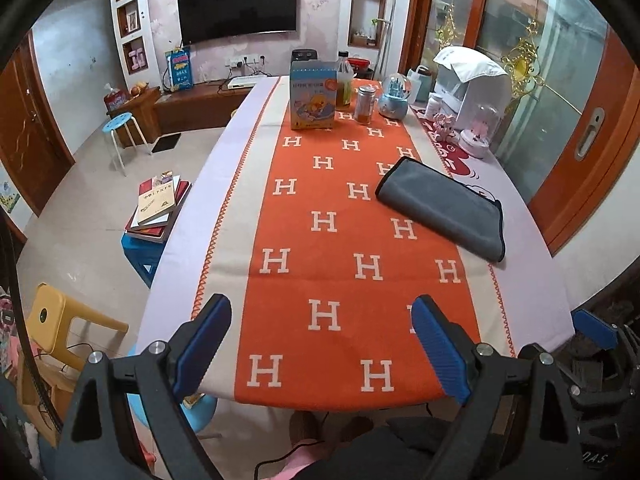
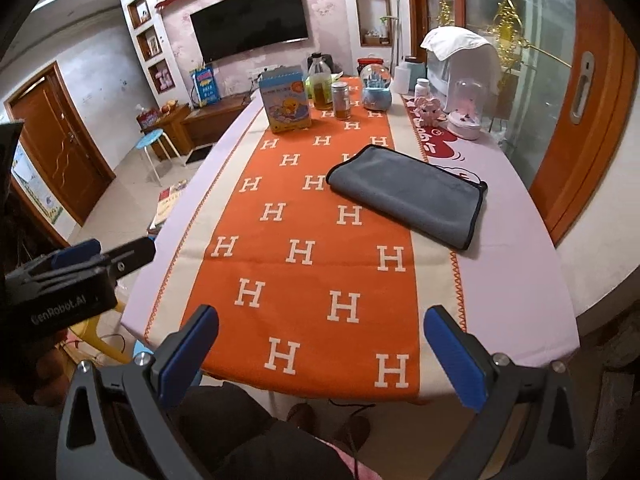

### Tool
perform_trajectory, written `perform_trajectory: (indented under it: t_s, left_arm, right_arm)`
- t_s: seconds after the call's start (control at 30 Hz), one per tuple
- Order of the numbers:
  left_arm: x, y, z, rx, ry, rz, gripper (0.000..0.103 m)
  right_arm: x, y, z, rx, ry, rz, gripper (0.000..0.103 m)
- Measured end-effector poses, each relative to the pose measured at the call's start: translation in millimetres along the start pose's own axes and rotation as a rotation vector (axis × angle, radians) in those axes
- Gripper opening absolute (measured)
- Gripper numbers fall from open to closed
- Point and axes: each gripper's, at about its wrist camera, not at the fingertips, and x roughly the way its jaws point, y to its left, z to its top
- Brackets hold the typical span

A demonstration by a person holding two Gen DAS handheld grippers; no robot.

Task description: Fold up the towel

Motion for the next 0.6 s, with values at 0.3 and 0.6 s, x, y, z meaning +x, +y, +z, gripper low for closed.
perform_trajectory:
  t_s: [0.3, 0.6]
  left_arm:
    - [-4.7, -6.3, -3.3, -0.003, -0.024, 0.053, 0.102]
    - [0.0, -8.3, -3.6, 0.006, -0.008, 0.072, 0.102]
  right_arm:
    - [-2.2, -2.9, 2.1, 0.006, -0.038, -0.001, 0.103]
    - [6.7, 0.0, 4.8, -0.005, -0.008, 0.004, 0.103]
